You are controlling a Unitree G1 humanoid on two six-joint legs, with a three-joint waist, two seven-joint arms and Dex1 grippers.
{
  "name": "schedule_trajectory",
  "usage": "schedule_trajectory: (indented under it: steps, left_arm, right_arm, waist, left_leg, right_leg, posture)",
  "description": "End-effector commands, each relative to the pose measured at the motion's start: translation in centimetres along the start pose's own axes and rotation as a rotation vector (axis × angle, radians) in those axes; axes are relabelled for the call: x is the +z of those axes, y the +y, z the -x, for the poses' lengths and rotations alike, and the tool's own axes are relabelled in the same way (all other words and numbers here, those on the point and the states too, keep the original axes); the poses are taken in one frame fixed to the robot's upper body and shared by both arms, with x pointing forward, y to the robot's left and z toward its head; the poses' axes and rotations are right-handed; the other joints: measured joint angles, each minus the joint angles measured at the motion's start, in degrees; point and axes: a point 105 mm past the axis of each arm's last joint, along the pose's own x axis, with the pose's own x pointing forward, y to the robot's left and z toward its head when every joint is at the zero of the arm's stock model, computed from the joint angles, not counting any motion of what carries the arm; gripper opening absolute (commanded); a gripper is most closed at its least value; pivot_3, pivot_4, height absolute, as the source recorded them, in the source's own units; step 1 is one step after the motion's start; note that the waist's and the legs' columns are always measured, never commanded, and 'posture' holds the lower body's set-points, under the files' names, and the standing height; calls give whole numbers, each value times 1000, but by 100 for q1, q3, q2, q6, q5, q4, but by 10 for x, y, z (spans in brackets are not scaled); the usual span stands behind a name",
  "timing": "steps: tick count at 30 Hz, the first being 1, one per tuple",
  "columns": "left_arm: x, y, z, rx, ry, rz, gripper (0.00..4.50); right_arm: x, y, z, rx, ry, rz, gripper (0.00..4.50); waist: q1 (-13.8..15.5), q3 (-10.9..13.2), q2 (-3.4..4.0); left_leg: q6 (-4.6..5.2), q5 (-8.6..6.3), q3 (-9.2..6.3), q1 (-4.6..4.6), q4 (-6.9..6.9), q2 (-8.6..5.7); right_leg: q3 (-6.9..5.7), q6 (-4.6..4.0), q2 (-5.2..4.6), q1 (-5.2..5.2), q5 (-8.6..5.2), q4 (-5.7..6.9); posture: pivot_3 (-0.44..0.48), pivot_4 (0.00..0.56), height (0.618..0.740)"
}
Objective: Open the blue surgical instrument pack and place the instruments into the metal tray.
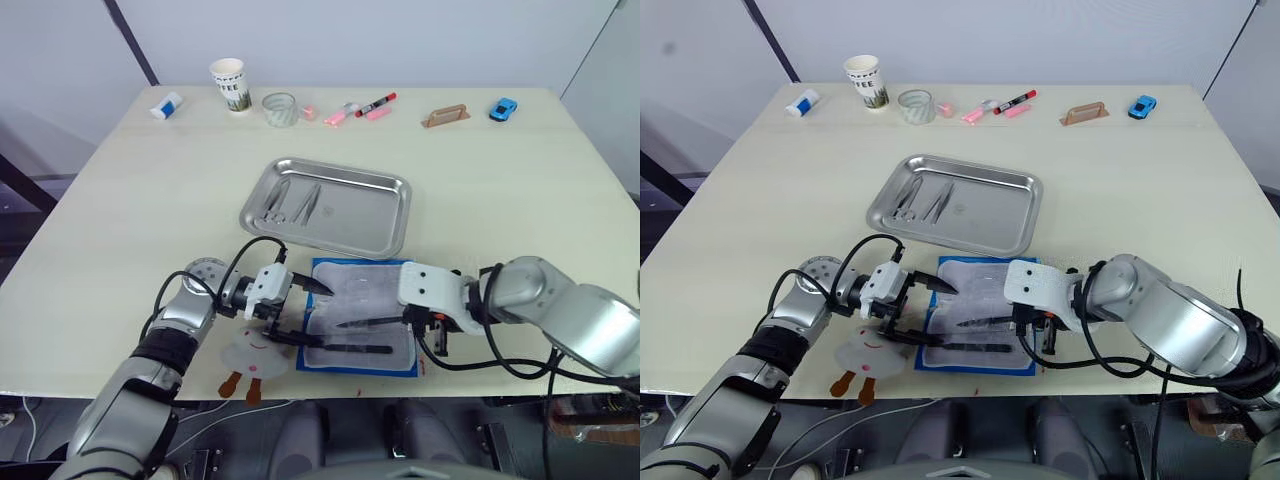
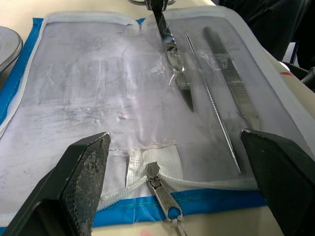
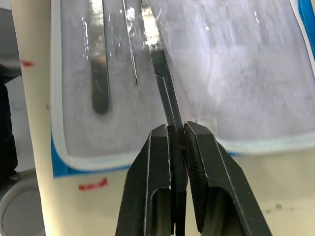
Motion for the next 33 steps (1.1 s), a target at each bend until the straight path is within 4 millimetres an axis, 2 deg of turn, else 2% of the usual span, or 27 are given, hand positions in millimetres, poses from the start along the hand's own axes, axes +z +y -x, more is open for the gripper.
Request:
schedule_trajectory:
  steps: [1,21,24,26,29,33]
  left_arm:
    - [-17,-19,-9,-102,51,68,4500]
    - [-15,-15,-8,-93,48,64,4500]
    - [-15,-16,-7,-92,47,65,4500]
    - [-15,-16,-7,-92,46,66,4500]
    - [-15,-17,-8,-92,45,67,4500]
    - [-14,-16,-8,-91,43,67,4500]
  right_arm:
    - [2,-3,15,-40,-33,39,180]
    - [-36,-10,51,-85,1,-8,180]
    - [-35,-14,57,-98,-39,-41,180]
    - [-29,-23,63,-136,-108,-93,180]
    - [-16,-40,66,-185,-240,-196,180]
    - [6,-54,59,-206,-388,-313,180]
  waist:
    - [0,0,0]
    - [3,1,0]
    - [4,1,0]
    - [4,1,-1]
    - [-3,2,-1]
    - [-7,1,-2]
  left_leg:
    - [0,0,0,-1,0,0]
    - [0,0,1,2,-2,1]
    - [0,0,3,1,-2,1]
    - [0,0,2,2,-1,1]
    - [0,0,2,3,-2,2]
    - [0,0,1,4,-2,4]
  right_leg:
    - [0,0,0,0,0,0]
    - [1,2,2,0,-1,-1]
    - [3,2,2,0,-1,-1]
    - [3,2,2,0,0,-1]
    - [4,1,7,1,0,-1]
    - [6,0,11,1,1,1]
  posture:
    - [0,150,728]
    - [0,150,728]
    - [0,150,728]
    - [0,150,728]
    - [0,150,728]
    - [0,150,728]
